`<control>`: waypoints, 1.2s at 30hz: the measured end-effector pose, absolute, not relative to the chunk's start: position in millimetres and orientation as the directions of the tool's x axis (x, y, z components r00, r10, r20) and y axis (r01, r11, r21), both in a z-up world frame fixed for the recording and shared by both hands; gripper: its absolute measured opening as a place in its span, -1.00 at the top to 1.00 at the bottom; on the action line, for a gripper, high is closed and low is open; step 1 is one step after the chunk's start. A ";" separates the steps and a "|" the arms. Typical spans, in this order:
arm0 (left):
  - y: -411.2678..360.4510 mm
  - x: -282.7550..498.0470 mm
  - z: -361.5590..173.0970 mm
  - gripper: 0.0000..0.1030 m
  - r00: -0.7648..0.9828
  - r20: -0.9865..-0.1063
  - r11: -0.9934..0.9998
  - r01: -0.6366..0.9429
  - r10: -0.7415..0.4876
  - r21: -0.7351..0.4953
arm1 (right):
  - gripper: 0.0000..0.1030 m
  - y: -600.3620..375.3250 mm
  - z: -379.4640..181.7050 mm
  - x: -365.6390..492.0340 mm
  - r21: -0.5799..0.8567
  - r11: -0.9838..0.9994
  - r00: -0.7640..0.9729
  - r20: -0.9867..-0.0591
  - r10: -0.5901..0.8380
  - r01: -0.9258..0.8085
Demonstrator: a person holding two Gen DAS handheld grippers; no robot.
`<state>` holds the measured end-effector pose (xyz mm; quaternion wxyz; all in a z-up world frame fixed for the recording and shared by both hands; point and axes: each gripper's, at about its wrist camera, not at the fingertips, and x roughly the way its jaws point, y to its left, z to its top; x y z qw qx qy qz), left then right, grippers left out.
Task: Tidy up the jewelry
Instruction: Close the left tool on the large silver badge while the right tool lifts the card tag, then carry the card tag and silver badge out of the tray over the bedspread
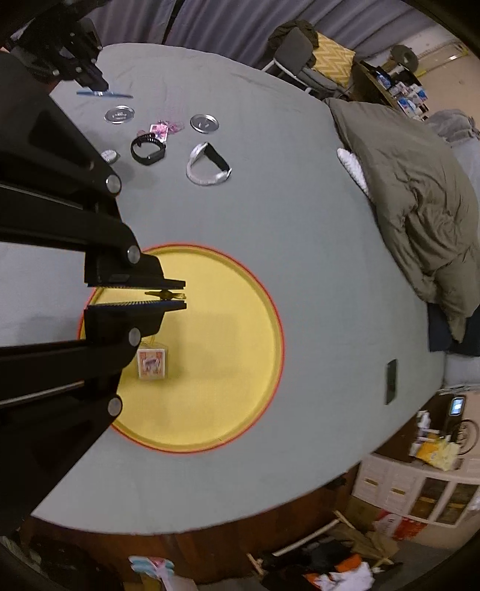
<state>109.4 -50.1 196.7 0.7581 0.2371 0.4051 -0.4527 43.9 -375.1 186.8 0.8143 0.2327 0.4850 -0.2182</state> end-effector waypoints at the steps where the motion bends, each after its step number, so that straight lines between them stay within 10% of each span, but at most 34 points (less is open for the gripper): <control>1: -48.6 109.9 199.2 0.99 0.266 -0.830 0.479 0.878 -0.491 -0.002 | 0.88 -369.1 197.0 45.5 0.147 0.801 0.428 -0.892 -0.146 0.580; 36: 75.4 131.4 258.5 0.99 0.350 -0.828 0.599 0.801 -0.438 0.023 | 0.88 -184.6 299.9 115.8 0.046 0.926 0.360 -0.928 -0.099 0.374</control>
